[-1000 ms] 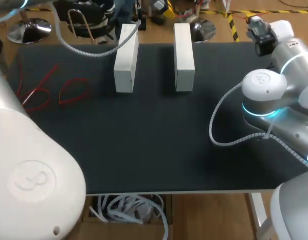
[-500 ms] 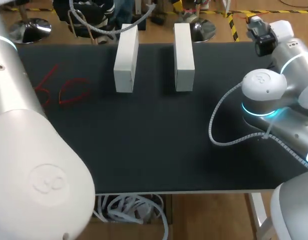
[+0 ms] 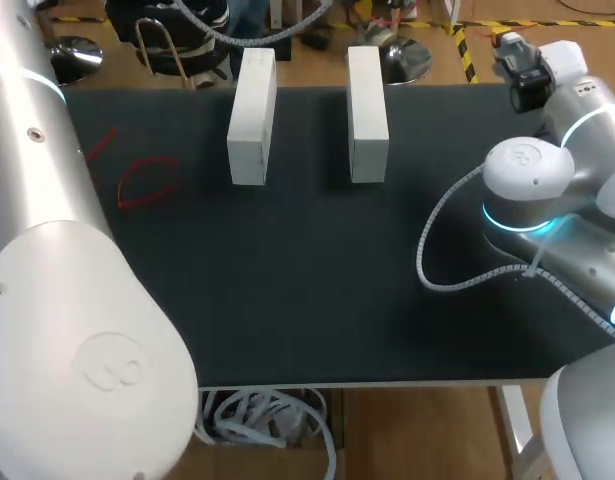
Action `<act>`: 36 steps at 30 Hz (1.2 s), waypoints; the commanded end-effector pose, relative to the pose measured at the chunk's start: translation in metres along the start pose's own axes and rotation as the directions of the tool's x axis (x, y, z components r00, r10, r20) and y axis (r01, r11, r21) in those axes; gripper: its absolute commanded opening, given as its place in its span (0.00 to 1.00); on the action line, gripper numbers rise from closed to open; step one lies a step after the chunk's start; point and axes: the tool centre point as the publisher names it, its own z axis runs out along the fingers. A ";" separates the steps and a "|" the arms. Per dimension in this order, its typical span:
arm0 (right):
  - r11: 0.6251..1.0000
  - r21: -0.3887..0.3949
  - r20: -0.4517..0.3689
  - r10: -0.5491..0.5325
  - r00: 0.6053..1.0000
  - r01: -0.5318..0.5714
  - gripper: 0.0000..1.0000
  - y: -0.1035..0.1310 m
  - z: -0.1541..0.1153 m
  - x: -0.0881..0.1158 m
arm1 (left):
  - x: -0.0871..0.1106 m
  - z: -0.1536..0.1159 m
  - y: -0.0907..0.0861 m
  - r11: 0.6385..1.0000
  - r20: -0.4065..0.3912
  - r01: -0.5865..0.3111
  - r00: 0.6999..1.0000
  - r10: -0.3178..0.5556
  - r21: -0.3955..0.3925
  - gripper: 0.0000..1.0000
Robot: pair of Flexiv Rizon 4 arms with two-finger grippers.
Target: Grab the tape and strap the tape.
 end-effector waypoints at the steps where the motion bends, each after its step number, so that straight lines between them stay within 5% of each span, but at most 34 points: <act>1: 1.000 0.002 -0.001 0.000 1.000 0.000 0.00 0.001 0.000 0.000 | 0.001 -0.003 -0.006 0.986 0.000 -0.001 1.000 0.001 -0.166 0.00; 23: 1.000 0.002 -0.001 0.000 1.000 0.000 0.00 0.001 0.000 0.000 | 0.001 0.000 -0.004 0.988 -0.074 -0.009 0.997 -0.002 -0.151 0.00; 29: 0.976 -0.047 0.119 -0.207 0.971 0.213 0.00 0.020 -0.001 0.001 | 0.001 0.000 -0.004 0.988 -0.074 -0.009 0.997 -0.002 -0.151 0.00; 36: 0.862 -0.077 0.259 -0.468 0.845 0.502 0.00 0.052 -0.002 0.008 | 0.001 0.000 -0.004 0.988 -0.074 -0.009 0.997 -0.002 -0.151 0.00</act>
